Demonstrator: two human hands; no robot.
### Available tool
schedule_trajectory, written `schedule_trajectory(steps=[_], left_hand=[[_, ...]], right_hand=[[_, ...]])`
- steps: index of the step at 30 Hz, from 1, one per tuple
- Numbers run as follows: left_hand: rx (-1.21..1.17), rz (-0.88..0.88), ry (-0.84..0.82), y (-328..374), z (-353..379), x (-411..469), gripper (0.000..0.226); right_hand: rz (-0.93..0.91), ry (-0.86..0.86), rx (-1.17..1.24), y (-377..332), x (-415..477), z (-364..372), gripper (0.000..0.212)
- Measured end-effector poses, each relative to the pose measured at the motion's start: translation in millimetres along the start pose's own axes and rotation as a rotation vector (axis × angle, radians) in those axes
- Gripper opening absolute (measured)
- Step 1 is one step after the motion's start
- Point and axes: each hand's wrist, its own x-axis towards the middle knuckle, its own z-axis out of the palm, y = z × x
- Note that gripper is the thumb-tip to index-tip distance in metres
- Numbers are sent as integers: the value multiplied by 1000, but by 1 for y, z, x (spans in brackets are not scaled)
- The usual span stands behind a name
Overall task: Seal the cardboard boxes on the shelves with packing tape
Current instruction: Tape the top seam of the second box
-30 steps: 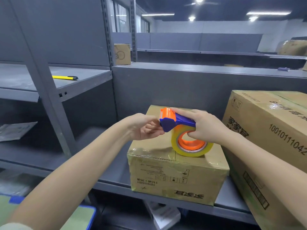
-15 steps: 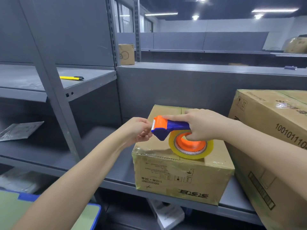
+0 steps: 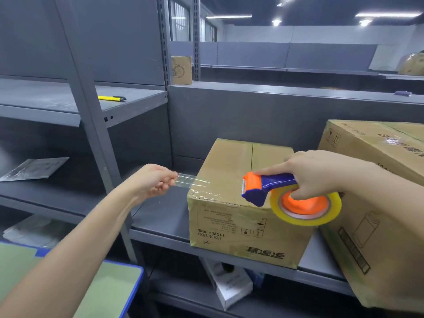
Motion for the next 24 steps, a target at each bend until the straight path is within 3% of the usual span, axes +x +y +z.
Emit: schedule_trajectory(steps=[5,24], left_hand=[[244,108,78,-19,19,5,37],[314,103,127,-62,30,21,44]], right_hand=[[9,-46,-118,-12,8,4,75],[-1,-211,-214,-30,30,1,74]])
